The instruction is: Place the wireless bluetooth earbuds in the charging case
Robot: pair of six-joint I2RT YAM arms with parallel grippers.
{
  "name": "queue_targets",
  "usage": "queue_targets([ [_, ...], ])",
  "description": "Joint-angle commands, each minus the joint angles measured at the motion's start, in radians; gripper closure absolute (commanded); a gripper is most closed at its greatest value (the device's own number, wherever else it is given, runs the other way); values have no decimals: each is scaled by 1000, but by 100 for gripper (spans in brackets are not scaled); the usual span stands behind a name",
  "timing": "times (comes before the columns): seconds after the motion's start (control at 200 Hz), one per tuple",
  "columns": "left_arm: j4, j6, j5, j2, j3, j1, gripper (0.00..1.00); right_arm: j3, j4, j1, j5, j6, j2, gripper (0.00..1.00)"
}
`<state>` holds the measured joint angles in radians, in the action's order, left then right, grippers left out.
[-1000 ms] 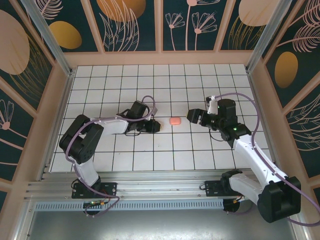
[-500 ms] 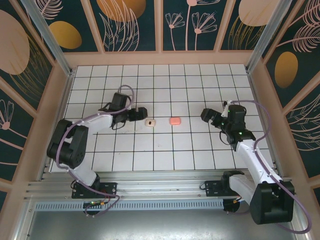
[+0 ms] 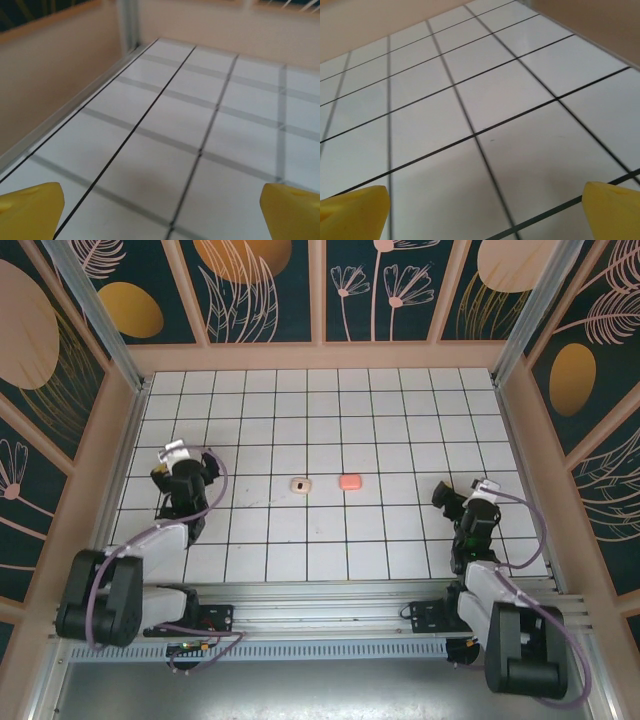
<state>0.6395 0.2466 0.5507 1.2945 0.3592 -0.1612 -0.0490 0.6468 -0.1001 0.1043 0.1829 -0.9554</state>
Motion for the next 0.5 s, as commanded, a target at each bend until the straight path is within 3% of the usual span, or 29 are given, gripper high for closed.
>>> queue_targets([
  [0.0, 296, -87, 108, 94, -29, 5, 1, -13, 335, -44, -37, -49, -101, 1],
  [0.025, 286, -91, 89, 99, -24, 8, 1, -20, 357, -51, -54, -53, -128, 1],
  [0.095, 542, -184, 47, 141, -89, 12, 1, -48, 435, -59, -109, -67, -220, 1],
  [0.13, 554, -156, 48, 166, -99, 22, 1, -55, 484, -60, -133, -69, -265, 1],
  [0.165, 672, -190, 13, 200, -125, 27, 1, -60, 542, -59, -143, -67, -307, 1],
  [0.25, 636, -181, -59, 175, -139, 38, 1, -78, 650, -60, -178, -37, -419, 1],
  [0.31, 733, -168, -187, 193, -197, 76, 1, -89, 702, -22, -210, -87, -498, 1],
  [0.345, 874, -168, -183, 266, -205, 94, 1, -111, 675, 23, -165, -126, -529, 1],
  [0.41, 612, -145, -197, 213, -126, 98, 1, -166, 678, 59, -167, -176, -602, 1],
  [0.445, 708, -138, -202, 244, -147, 112, 1, -202, 545, 49, -177, -170, -574, 1],
  [0.495, 674, -132, -201, 236, -138, 114, 1, -182, 631, 42, -190, -166, -595, 1],
])
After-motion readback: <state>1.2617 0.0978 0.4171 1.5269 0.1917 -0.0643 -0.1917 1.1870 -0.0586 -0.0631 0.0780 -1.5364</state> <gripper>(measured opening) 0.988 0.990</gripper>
